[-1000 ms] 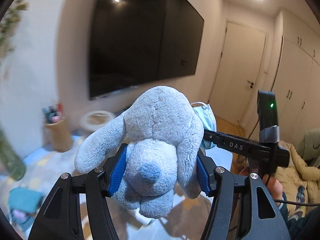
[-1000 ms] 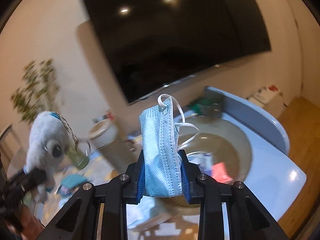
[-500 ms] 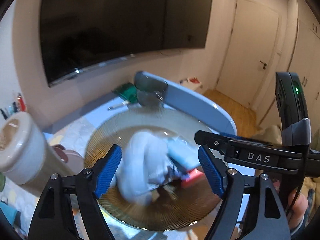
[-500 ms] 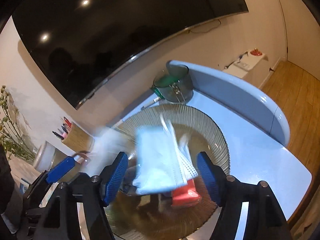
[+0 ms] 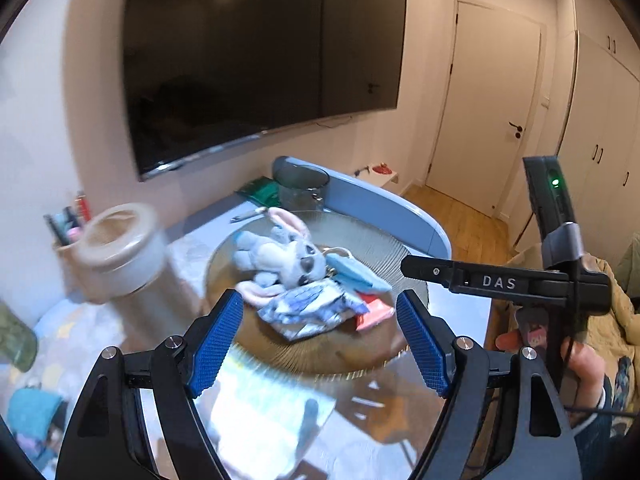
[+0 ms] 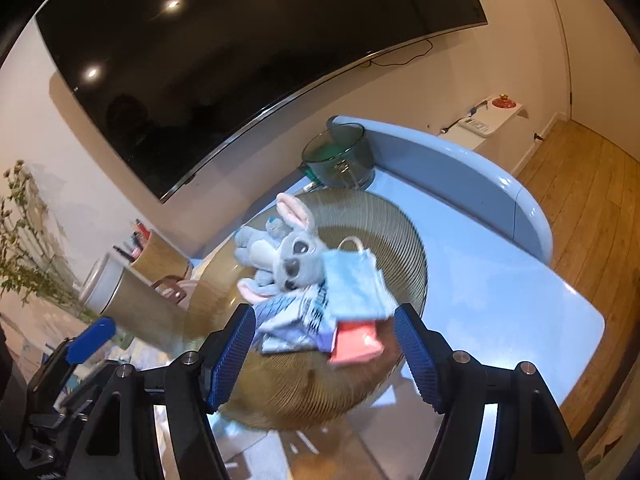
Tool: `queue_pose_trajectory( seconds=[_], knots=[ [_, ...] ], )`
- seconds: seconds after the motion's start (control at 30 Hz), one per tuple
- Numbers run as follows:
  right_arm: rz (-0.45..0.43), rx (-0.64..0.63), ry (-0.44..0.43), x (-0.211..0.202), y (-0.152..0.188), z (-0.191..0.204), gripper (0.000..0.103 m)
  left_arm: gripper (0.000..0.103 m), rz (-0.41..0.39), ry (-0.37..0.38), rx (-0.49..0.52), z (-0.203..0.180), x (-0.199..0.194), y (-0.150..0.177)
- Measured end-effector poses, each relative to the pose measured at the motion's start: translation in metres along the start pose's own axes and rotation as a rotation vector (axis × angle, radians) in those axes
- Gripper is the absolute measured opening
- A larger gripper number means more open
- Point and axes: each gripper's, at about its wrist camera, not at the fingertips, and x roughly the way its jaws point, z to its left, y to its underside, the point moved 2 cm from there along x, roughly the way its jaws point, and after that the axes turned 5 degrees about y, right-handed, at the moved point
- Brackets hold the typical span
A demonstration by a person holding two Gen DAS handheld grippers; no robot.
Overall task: Organize soft objects
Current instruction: 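Carry the plush dog and mask to the glass bowl and release, then return both open grippers to the remaining items on the table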
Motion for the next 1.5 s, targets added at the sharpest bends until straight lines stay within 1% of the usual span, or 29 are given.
queue_pose_trajectory(
  seconds=[0.17,0.27,0.37,0.4,0.43,0.5,0.57,0.6,0.7,0.73,0.8,0.87,0.93,1.0,1.1,1.23,1.3,1.37,1.43,1.47,1.5],
  knots=[
    [0.002,-0.038,-0.039,-0.016,0.019,0.024,0.070,0.078,-0.069,-0.073,-0.007,0.011,-0.068,0.026],
    [0.006,-0.077,-0.068,-0.026,0.033,0.048,0.070,0.078,-0.103,-0.123,-0.025,0.023,-0.107,0.041],
    [0.008,-0.142,-0.093,-0.037,0.049,0.082,0.070,0.078,-0.142,-0.189,-0.053,0.040,-0.154,0.061],
    [0.009,-0.159,-0.098,-0.039,0.053,0.092,0.070,0.079,-0.155,-0.206,-0.063,0.045,-0.166,0.065],
    [0.011,-0.181,-0.104,-0.042,0.059,0.102,0.070,0.083,-0.173,-0.226,-0.079,0.053,-0.183,0.073],
    [0.016,-0.229,-0.125,-0.046,0.072,0.127,0.070,0.088,-0.216,-0.263,-0.122,0.070,-0.215,0.088],
    [0.026,-0.275,-0.145,-0.049,0.084,0.152,0.071,0.088,-0.262,-0.294,-0.187,0.093,-0.247,0.106],
    [0.035,-0.310,-0.160,-0.049,0.093,0.171,0.071,0.088,-0.277,-0.306,-0.223,0.104,-0.262,0.115],
    [0.053,-0.385,-0.188,-0.045,0.115,0.212,0.071,0.088,-0.305,-0.362,-0.335,0.139,-0.299,0.146],
    [0.061,-0.407,-0.199,-0.043,0.123,0.224,0.071,0.088,-0.307,-0.394,-0.385,0.154,-0.309,0.163],
    [0.083,-0.459,-0.237,-0.034,0.143,0.253,0.075,0.088,-0.284,-0.426,-0.452,0.176,-0.315,0.186],
    [0.096,-0.502,-0.273,-0.020,0.163,0.278,0.080,0.088,-0.237,-0.460,-0.532,0.201,-0.311,0.215],
    [0.110,-0.540,-0.284,-0.004,0.183,0.295,0.081,0.088,-0.186,-0.493,-0.598,0.223,-0.299,0.246],
    [0.154,-0.578,-0.291,0.021,0.205,0.310,0.081,0.088,-0.145,-0.506,-0.642,0.237,-0.286,0.268],
    [0.224,-0.609,-0.286,0.054,0.235,0.319,0.081,0.088,-0.080,-0.508,-0.699,0.258,-0.264,0.303],
    [0.282,-0.622,-0.268,0.089,0.259,0.318,0.081,0.087,-0.036,-0.482,-0.753,0.273,-0.244,0.333],
    [0.295,-0.618,-0.260,0.101,0.266,0.313,0.081,0.086,-0.009,-0.470,-0.782,0.274,-0.239,0.338],
    [0.278,-0.626,-0.276,0.096,0.263,0.316,0.081,0.086,-0.028,-0.461,-0.758,0.271,-0.242,0.334],
    [0.295,-0.622,-0.288,0.096,0.262,0.321,0.081,0.086,-0.022,-0.446,-0.732,0.265,-0.240,0.326],
    [0.319,-0.606,-0.304,0.096,0.262,0.323,0.081,0.086,-0.020,-0.430,-0.723,0.261,-0.238,0.322],
    [0.345,-0.582,-0.344,0.095,0.261,0.326,0.081,0.086,-0.018,-0.408,-0.708,0.256,-0.234,0.318]
  ],
)
